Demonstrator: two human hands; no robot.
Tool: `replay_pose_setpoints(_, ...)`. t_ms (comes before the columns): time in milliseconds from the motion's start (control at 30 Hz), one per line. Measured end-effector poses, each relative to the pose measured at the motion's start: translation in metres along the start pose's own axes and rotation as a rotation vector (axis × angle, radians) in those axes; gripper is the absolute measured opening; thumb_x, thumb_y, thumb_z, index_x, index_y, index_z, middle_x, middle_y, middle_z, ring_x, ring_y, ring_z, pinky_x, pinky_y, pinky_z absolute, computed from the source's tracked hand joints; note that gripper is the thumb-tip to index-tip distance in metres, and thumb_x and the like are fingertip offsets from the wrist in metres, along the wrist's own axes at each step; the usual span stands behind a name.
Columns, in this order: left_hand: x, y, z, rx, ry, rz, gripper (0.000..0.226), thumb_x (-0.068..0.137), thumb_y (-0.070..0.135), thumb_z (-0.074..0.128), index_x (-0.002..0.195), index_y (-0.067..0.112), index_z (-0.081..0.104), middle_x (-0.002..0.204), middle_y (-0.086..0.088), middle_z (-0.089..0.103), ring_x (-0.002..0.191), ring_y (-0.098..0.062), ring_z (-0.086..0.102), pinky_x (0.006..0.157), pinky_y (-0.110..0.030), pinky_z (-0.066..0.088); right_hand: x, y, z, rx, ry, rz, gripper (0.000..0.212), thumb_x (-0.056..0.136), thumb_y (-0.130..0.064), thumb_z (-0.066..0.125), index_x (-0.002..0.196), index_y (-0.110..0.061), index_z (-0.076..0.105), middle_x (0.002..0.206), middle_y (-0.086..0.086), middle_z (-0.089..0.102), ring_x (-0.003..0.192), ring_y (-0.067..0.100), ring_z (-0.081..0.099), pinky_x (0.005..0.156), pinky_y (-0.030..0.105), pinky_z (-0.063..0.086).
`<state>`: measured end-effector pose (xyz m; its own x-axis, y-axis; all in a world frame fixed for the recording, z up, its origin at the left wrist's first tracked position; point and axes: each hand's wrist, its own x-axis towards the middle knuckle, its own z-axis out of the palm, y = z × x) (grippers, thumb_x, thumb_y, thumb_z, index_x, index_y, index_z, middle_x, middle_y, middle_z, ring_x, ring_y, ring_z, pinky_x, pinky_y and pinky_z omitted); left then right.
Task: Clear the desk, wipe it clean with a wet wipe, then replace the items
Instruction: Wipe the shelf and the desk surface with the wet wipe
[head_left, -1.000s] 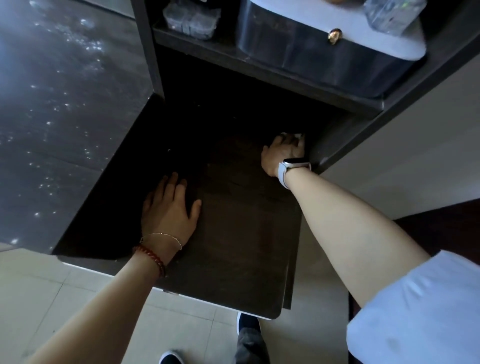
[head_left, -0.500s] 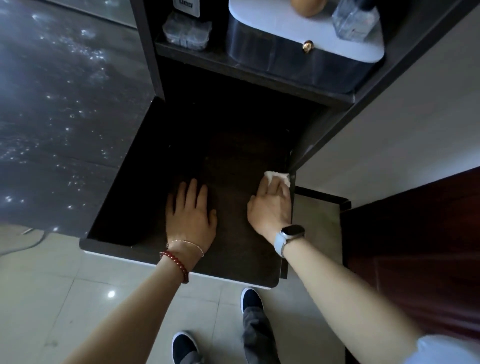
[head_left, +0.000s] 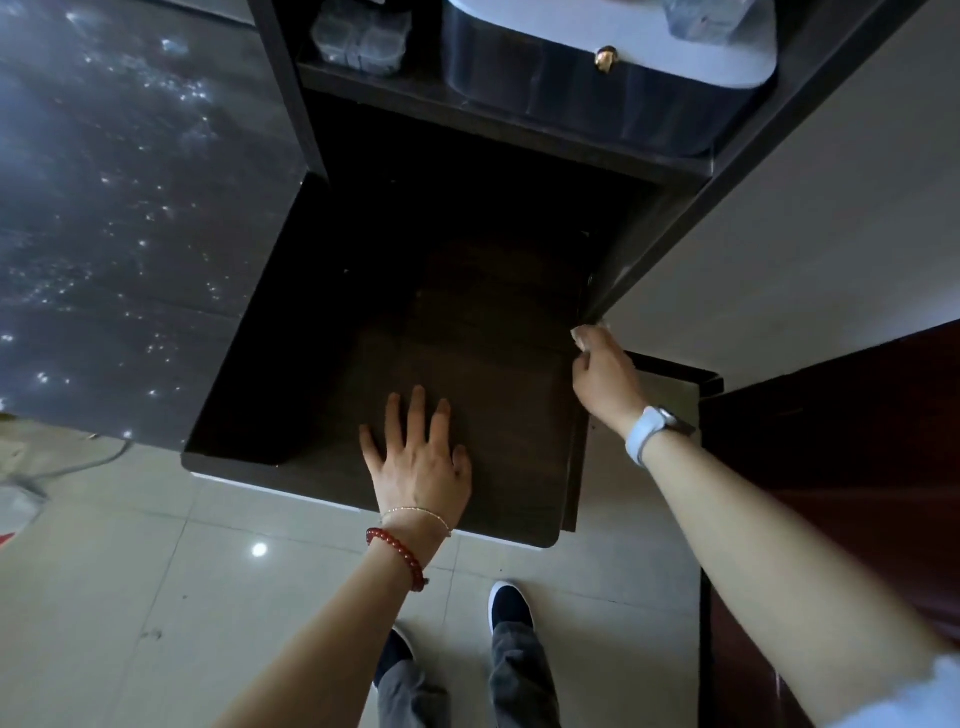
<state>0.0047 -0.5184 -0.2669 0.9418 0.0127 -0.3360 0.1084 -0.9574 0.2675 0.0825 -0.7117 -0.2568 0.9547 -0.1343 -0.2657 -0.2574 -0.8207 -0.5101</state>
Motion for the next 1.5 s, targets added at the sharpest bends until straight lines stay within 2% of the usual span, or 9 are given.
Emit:
replay_pose_setpoints(200,0.001,0.006,0.005,-0.029,0.026,-0.054,0.053,0.092,0.037,0.038,0.141,0.025,0.023,0.155,-0.001,0.008,0.142,-0.024,-0.006,0.112,-0.051,-0.005,-0.015,0.004,0.023,-0.125,0.068,-0.027,0.045,0.093,-0.001,0.039,0.137,-0.009,0.037,0.155,0.01,0.016,0.141,0.027,0.019,0.102,0.037,0.038)
replay_pose_setpoints(333,0.002,0.015,0.002,-0.051,0.014,-0.094,0.052,0.091,0.034,0.04,0.14,0.022,0.026,0.155,-0.002,0.009,0.142,-0.024,-0.006,0.113,-0.052,-0.003,-0.04,0.022,0.027,-0.098,0.104,-0.17,0.048,0.084,0.012,0.042,0.127,-0.005,0.051,0.148,0.012,0.035,0.135,0.029,0.035,0.094,0.045,0.049)
replay_pose_setpoints(433,0.003,0.024,-0.001,-0.05,0.022,-0.136,0.052,0.09,0.036,0.042,0.138,0.019,0.028,0.154,-0.005,0.01,0.142,-0.025,-0.004,0.112,-0.052,-0.001,-0.04,0.038,0.0,0.044,0.183,-0.173,0.041,0.082,0.014,0.044,0.113,-0.005,0.064,0.132,0.012,0.055,0.111,0.029,0.06,0.088,0.019,0.045)
replay_pose_setpoints(533,0.003,0.032,0.002,-0.045,0.033,-0.14,0.057,0.089,0.04,0.042,0.138,0.017,0.026,0.154,-0.007,0.009,0.142,-0.025,-0.004,0.113,-0.051,-0.001,-0.005,0.037,-0.024,0.08,0.349,-0.106,0.037,0.083,0.015,0.042,0.11,0.002,0.064,0.122,0.021,0.059,0.107,0.035,0.06,0.083,0.005,0.031)
replay_pose_setpoints(733,0.002,0.039,0.005,-0.081,0.007,-0.173,0.061,0.091,0.04,0.042,0.142,0.018,0.019,0.155,-0.003,0.003,0.142,-0.022,-0.006,0.114,-0.049,-0.002,0.026,0.03,-0.003,-0.069,0.235,-0.147,0.03,0.083,0.012,0.043,0.104,0.009,0.063,0.115,0.025,0.053,0.1,0.04,0.055,0.083,0.031,0.042)
replay_pose_setpoints(1067,0.002,0.035,0.001,-0.059,-0.007,-0.169,0.062,0.089,0.043,0.045,0.141,0.02,0.021,0.155,-0.001,0.007,0.142,-0.021,-0.003,0.115,-0.048,0.005,-0.005,0.036,0.008,-0.158,0.167,-0.52,0.04,0.066,0.022,0.056,0.099,0.002,0.068,0.101,0.015,0.068,0.097,0.033,0.06,0.09,0.036,0.049)
replay_pose_setpoints(1167,0.002,0.035,0.0,-0.052,-0.01,-0.165,0.062,0.089,0.044,0.045,0.141,0.02,0.022,0.155,-0.001,0.008,0.143,-0.021,-0.002,0.115,-0.048,0.007,-0.007,0.047,-0.006,-0.081,0.167,-0.449,0.043,0.075,0.021,0.051,0.111,0.001,0.063,0.118,0.016,0.062,0.108,0.032,0.059,0.094,0.034,0.046)
replay_pose_setpoints(1300,0.002,0.037,-0.001,-0.061,-0.009,-0.172,0.062,0.089,0.042,0.047,0.141,0.02,0.023,0.155,-0.002,0.009,0.143,-0.022,-0.001,0.115,-0.048,0.007,0.004,0.051,-0.013,0.005,0.132,-0.284,0.045,0.085,0.017,0.041,0.125,0.001,0.054,0.134,0.012,0.052,0.122,0.02,0.051,0.097,0.009,0.029)
replay_pose_setpoints(1500,0.006,0.042,-0.001,-0.083,-0.036,-0.212,0.061,0.089,0.036,0.051,0.14,0.018,0.023,0.155,-0.003,0.007,0.142,-0.022,-0.003,0.115,-0.05,0.008,0.042,0.034,-0.025,0.044,0.188,-0.121,0.03,0.089,0.006,0.04,0.106,0.005,0.065,0.109,0.023,0.064,0.102,0.038,0.058,0.075,0.025,0.038)
